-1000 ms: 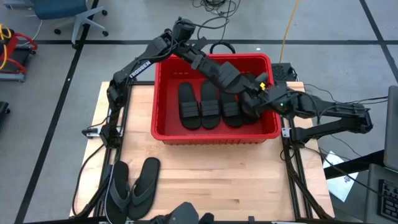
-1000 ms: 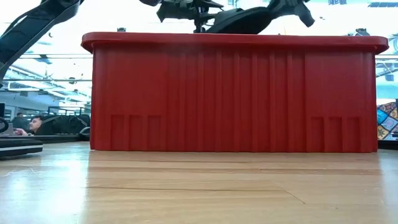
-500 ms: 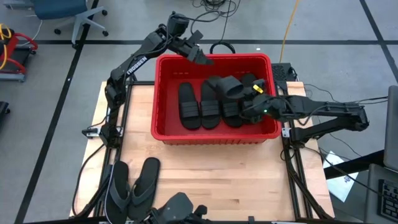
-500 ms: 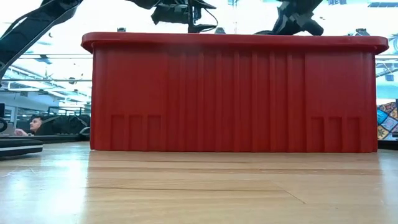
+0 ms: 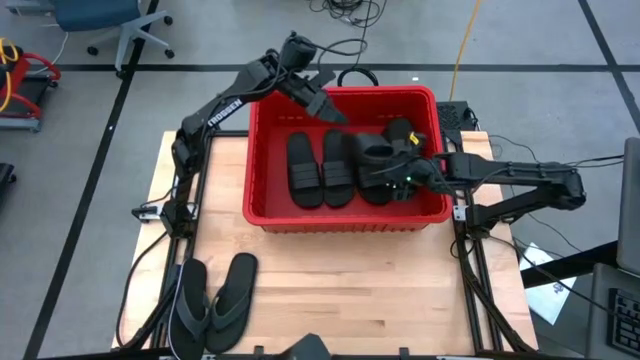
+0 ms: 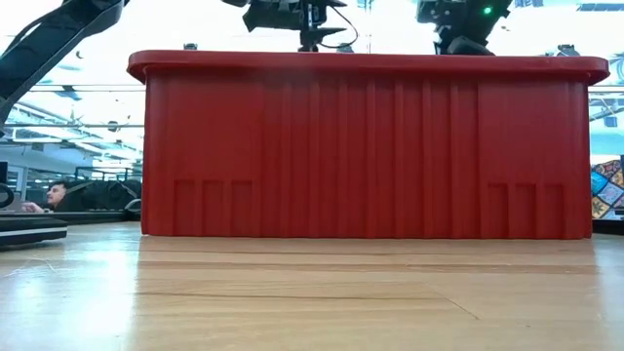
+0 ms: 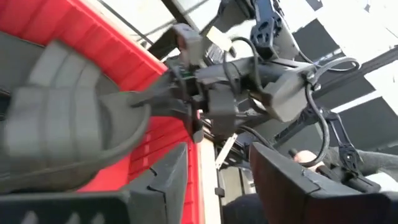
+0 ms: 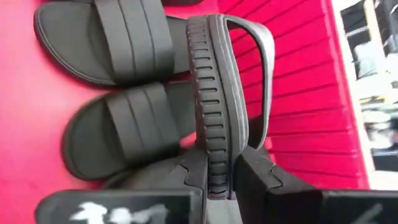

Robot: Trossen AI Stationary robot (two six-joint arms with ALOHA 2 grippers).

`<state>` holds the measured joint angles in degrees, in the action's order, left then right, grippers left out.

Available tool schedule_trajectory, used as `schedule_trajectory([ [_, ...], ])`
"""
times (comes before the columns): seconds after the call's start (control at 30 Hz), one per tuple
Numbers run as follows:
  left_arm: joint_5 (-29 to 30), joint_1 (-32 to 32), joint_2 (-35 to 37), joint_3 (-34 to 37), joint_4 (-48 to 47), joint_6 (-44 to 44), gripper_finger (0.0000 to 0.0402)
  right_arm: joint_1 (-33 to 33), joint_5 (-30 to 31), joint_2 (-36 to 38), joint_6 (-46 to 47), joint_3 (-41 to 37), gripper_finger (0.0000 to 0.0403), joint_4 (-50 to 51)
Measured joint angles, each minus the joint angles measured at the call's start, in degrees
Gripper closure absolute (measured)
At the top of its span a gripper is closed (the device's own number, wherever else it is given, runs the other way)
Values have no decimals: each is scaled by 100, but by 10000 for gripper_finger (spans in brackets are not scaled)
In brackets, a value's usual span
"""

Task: Pick and place slides into bin
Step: Put the black slide into the red bin

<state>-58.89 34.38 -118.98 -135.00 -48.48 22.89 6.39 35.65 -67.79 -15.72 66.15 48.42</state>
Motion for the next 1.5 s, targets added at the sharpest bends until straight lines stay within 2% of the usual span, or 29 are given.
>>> schedule_trajectory([
  [0.2, -7, -185, 0, 0, -267, -307, 263, -2, -10, -340, 789, 2, 366, -9],
  [0.27, -7, -207, 0, 0, -394, -443, 270, -19, 212, -454, 922, 32, 366, 19],
  [0.6, -9, -188, 2, 0, -1023, -968, 282, 5, 1032, -1027, 257, 779, 366, 622],
  [0.73, -9, -184, 2, 0, -1024, -1027, 282, 101, 462, -1152, 181, 852, 366, 938],
  [1.17, -11, -184, 2, 0, -1048, -1123, 282, 156, -1267, -1195, 943, 859, 363, 1315],
  [1.37, -16, -184, 2, 0, -1048, -1123, 282, 428, -2005, -1195, 1085, 859, 273, 1410],
  [1.5, -179, -184, 2, 0, -1048, -1121, 282, 544, -2423, -1195, 1050, 859, 231, 1472],
])
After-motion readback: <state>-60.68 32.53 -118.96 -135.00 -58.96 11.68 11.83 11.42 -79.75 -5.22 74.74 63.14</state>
